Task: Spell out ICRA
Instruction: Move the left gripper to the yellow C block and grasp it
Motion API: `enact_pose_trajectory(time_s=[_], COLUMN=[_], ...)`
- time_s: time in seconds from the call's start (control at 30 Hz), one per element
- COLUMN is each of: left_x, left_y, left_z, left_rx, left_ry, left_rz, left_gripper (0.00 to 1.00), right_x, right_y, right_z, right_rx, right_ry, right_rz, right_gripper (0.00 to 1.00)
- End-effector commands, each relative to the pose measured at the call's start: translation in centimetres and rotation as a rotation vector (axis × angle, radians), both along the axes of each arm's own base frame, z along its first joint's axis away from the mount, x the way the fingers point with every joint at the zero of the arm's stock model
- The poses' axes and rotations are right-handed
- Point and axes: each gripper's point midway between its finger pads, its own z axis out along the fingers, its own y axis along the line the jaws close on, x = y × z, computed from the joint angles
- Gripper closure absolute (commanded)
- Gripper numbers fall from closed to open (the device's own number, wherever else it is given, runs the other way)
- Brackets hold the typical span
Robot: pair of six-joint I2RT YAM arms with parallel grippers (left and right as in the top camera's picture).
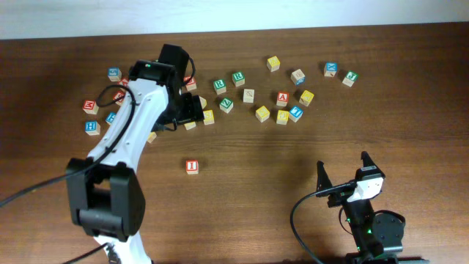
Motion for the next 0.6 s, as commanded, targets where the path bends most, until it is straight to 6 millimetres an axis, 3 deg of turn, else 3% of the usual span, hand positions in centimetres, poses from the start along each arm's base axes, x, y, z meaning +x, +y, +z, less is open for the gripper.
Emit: enact_pose_trajectory(time_s=[0.0,0.2,0.23,0.33,0.5,0.57], left_x=[0.6,1.7,2.4,4.0,4.5,5.0], left_y=[0.3,0.1,-0.1,-0.4,-0.5,-0.6], left_z=[-2.9,-6.8,-7.4,-8.1,-10.6,-10.6], left_rx=[0.026,0.029,0.024,0.011,0.017,0.013], left_ry=[0.035,0.067,0.051,-0.003,0.015,-0.005], left_rz=[0.043,0.114,0.114,0.115,0.115,0.115], left_gripper=[0.12,0.16,0.26,0.31,0.31,0.37], right_x=[0.0,0.0,0.0,0.0,0.0,0.0], right_y=[-0.1,-0.1,-0.1,-0.1,-0.1,-0.1], right_z=[-0.3,-0.3,-0.3,-0.3,-0.3,-0.3], right_rx=[0.011,0.011,0.011,0.011,0.011,0.011], right_ry=[0.007,0.007,0.007,0.007,0.007,0.007], right_rz=[-0.008,-0.008,-0.008,-0.008,-0.008,-0.008], right_gripper=[0.02,0.02,0.02,0.02,0.02,0.02])
